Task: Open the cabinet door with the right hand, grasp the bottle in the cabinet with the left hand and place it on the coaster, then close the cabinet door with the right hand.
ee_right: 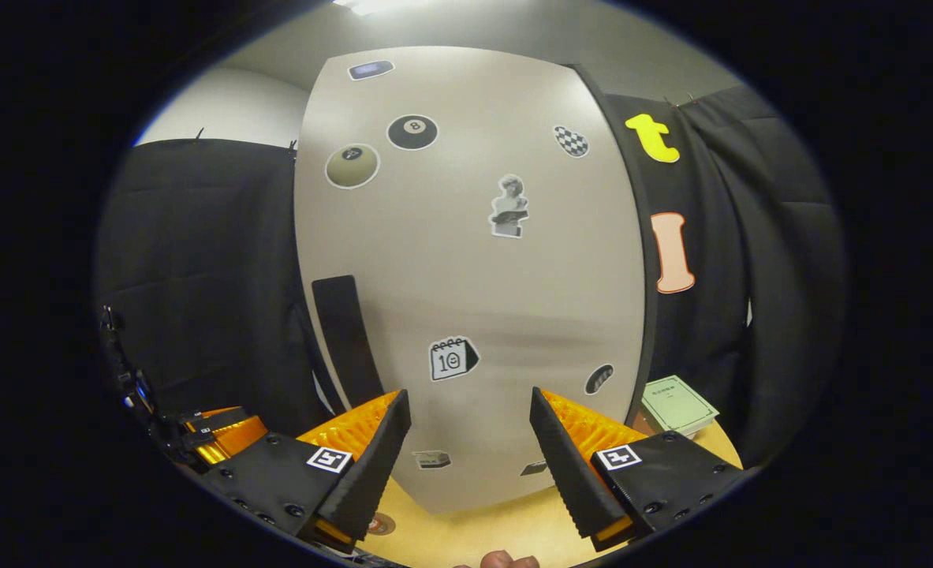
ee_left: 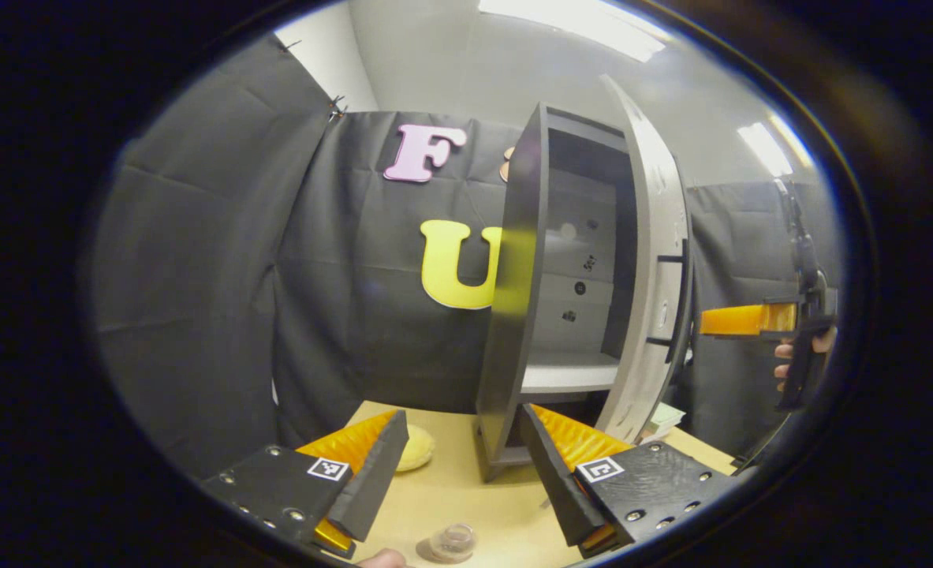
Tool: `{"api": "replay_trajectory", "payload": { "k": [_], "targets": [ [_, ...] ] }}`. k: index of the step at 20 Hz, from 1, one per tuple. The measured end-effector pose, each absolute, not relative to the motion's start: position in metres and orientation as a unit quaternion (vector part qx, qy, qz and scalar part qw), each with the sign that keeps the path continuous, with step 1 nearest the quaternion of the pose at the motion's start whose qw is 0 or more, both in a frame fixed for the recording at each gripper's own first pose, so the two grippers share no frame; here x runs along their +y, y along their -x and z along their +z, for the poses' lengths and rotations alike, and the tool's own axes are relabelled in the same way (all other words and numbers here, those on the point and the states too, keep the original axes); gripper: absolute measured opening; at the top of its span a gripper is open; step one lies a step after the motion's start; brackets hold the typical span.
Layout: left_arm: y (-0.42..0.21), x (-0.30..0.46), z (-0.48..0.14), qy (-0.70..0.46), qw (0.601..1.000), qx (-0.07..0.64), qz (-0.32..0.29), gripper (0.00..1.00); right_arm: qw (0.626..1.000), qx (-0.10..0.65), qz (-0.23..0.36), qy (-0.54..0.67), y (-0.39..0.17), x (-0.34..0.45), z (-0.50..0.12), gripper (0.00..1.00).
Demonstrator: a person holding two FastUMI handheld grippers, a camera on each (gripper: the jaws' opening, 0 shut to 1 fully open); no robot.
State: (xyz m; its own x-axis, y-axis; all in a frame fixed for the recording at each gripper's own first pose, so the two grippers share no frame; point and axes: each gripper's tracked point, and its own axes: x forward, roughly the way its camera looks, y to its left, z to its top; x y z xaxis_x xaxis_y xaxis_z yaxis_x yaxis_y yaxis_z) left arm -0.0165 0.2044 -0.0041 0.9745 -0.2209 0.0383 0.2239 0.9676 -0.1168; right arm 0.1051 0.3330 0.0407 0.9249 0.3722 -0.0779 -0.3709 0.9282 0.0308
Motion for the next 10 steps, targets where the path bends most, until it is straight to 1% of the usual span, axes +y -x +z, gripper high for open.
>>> {"api": "replay_trajectory", "payload": {
  "k": [1,2,3,5,6,7,8,9,10],
  "targets": [
    [0.019,0.2,0.001,0.059,0.991,-0.017,-0.122,0.89,0.984,0.039,0.175,-0.011,-0.109,0.319,0.041,0.97],
    [0.019,0.194,0.008,0.052,0.99,-0.02,-0.128,0.87,0.986,0.036,0.163,-0.015,-0.112,0.307,0.042,0.97],
    [0.011,0.185,0.013,0.042,0.99,-0.023,-0.129,0.92,0.987,0.033,0.153,-0.023,-0.116,0.294,0.044,0.97],
    [0.005,0.165,0.021,0.021,0.991,-0.027,-0.127,0.86,0.99,0.029,0.132,-0.04,-0.119,0.267,0.046,0.97],
    [0.005,0.156,0.026,0.012,0.992,-0.031,-0.124,0.86,0.991,0.025,0.125,-0.049,-0.121,0.253,0.048,0.97],
    [0.006,0.147,0.03,0.007,0.992,-0.036,-0.119,0.89,0.991,0.02,0.121,-0.054,-0.124,0.241,0.05,0.97],
    [0.007,0.138,0.033,0.006,0.993,-0.039,-0.114,0.86,0.991,0.01,0.122,-0.057,-0.128,0.229,0.054,0.96],
    [0.002,0.13,0.036,0.009,0.993,-0.038,-0.109,0.86,0.991,0.002,0.123,-0.058,-0.134,0.218,0.058,0.96],
    [-0.003,0.121,0.039,0.013,0.994,-0.036,-0.104,0.89,0.991,-0.002,0.119,-0.056,-0.141,0.206,0.061,0.96]
  ]
}}
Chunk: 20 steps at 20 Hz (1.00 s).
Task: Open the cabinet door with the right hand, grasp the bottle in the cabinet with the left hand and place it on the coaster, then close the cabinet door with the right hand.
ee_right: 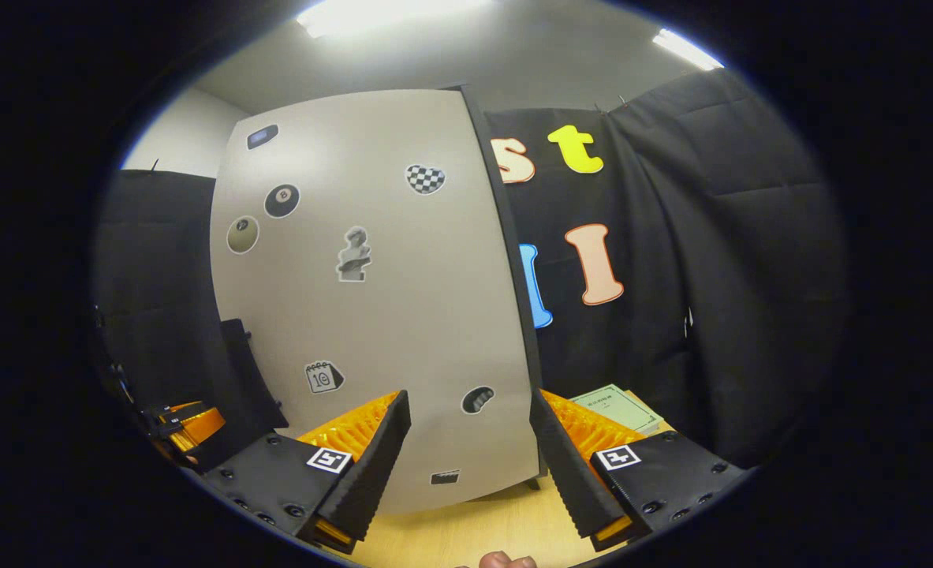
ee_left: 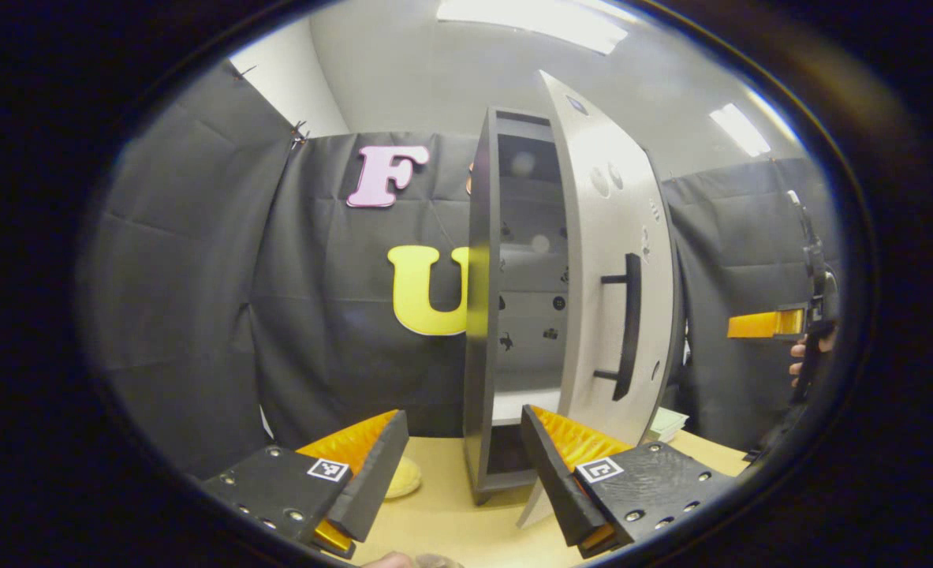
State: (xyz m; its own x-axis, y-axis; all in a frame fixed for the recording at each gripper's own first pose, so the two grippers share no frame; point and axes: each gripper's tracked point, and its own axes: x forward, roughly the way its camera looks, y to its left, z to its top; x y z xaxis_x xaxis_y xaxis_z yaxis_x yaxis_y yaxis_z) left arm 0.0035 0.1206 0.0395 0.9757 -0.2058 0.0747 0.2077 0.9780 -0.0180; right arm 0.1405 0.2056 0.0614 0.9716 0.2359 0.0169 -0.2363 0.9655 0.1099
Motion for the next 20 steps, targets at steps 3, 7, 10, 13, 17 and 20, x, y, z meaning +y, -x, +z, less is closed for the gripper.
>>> {"api": "replay_trajectory", "payload": {
  "k": [3,7,10,13,17,20],
  "targets": [
    [-0.011,0.095,0.055,0.021,0.995,-0.041,-0.087,0.86,0.994,-0.021,0.102,-0.037,-0.157,0.166,0.072,0.96],
    [-0.001,0.061,0.074,0.024,0.996,-0.052,-0.064,0.86,0.996,-0.026,0.087,-0.017,-0.167,0.126,0.072,0.96],
    [0.003,0.04,0.086,0.024,0.996,-0.059,-0.055,0.89,0.999,-0.018,0.048,0.01,-0.171,0.082,0.06,0.97],
    [0.009,0.022,0.082,0.023,0.997,-0.059,-0.043,0.88,0.998,0.002,0.063,-0.006,-0.165,0.063,0.046,0.96],
    [0.024,-0.001,0.079,0.021,0.998,-0.06,-0.029,0.87,0.995,0.021,0.086,-0.042,-0.163,0.05,0.037,0.96],
    [0.037,-0.012,0.082,0.01,0.998,-0.063,-0.021,0.86,0.993,0.013,0.109,-0.05,-0.166,0.039,0.045,0.97]
  ]
}}
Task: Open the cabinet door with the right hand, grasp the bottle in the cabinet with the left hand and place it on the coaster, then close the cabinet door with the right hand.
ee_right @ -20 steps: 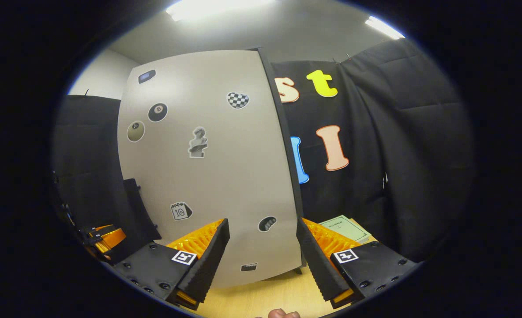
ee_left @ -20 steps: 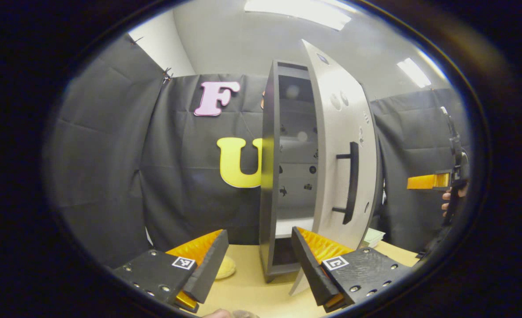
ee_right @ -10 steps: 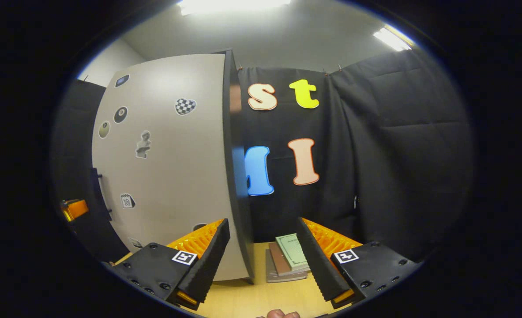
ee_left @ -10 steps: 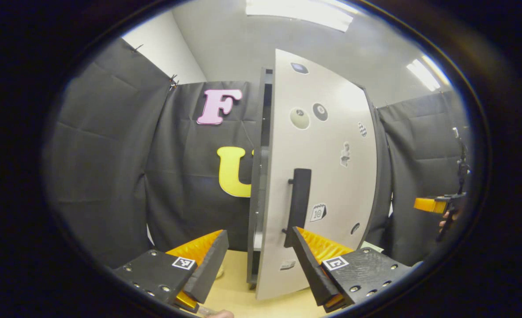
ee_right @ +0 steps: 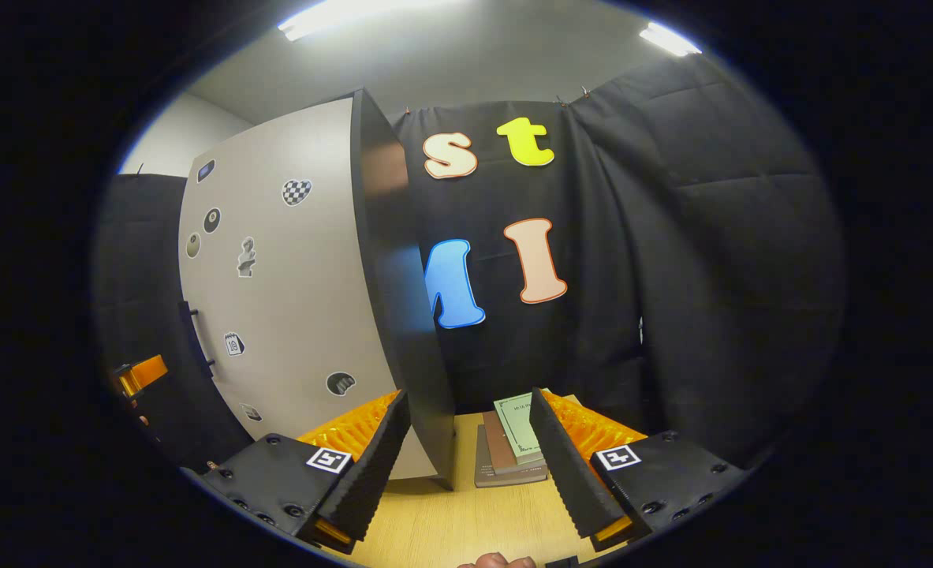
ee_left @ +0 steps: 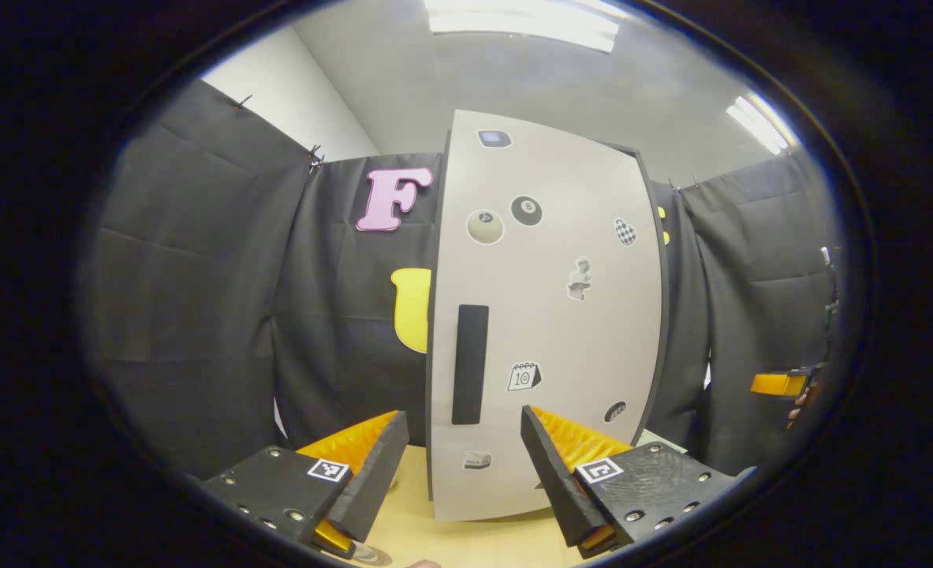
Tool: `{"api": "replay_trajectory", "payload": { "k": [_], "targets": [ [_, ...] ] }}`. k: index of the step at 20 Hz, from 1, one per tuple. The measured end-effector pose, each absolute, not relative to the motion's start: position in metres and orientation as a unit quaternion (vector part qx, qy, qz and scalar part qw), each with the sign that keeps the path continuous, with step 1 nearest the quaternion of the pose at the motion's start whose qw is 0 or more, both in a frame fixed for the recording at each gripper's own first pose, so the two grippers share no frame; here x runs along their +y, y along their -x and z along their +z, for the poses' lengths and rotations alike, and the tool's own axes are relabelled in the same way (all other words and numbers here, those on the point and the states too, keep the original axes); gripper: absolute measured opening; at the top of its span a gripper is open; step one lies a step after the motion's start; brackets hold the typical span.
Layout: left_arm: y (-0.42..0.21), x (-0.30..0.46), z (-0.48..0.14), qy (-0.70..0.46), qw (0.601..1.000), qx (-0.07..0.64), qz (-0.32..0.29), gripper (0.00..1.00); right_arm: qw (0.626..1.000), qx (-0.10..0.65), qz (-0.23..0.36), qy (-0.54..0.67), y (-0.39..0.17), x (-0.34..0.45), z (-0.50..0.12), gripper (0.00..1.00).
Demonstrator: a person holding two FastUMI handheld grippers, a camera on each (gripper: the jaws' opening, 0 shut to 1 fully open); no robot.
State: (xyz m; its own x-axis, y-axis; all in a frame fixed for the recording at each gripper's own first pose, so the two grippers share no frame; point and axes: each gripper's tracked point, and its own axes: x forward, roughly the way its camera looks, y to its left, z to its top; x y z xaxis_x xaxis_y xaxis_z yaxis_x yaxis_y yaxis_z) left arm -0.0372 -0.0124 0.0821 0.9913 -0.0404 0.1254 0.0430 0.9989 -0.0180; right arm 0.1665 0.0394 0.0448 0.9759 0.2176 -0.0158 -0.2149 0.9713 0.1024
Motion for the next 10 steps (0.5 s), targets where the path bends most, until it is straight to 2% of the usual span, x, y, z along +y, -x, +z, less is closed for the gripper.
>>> {"api": "replay_trajectory", "payload": {
  "k": [2,4,6,7,10],
  "targets": [
    [0.043,-0.016,0.088,0.008,0.998,-0.068,-0.012,0.88,0.992,-0.002,0.121,-0.047,-0.169,0.034,0.057,0.97],
    [0.051,-0.02,0.092,0.005,0.998,-0.065,-0.006,0.86,0.99,-0.013,0.134,-0.033,-0.17,0.031,0.067,0.97],
    [0.06,-0.025,0.092,0.006,0.998,-0.058,-0.004,0.91,0.989,-0.02,0.143,-0.024,-0.168,0.031,0.074,0.97],
    [0.063,-0.029,0.093,0.011,0.998,-0.057,-0.006,0.86,0.988,-0.022,0.149,-0.024,-0.165,0.035,0.077,0.97],
    [0.071,-0.037,0.087,0.023,0.999,-0.049,-0.01,0.86,0.986,-0.031,0.161,-0.011,-0.159,0.043,0.079,0.96]
  ]
}}
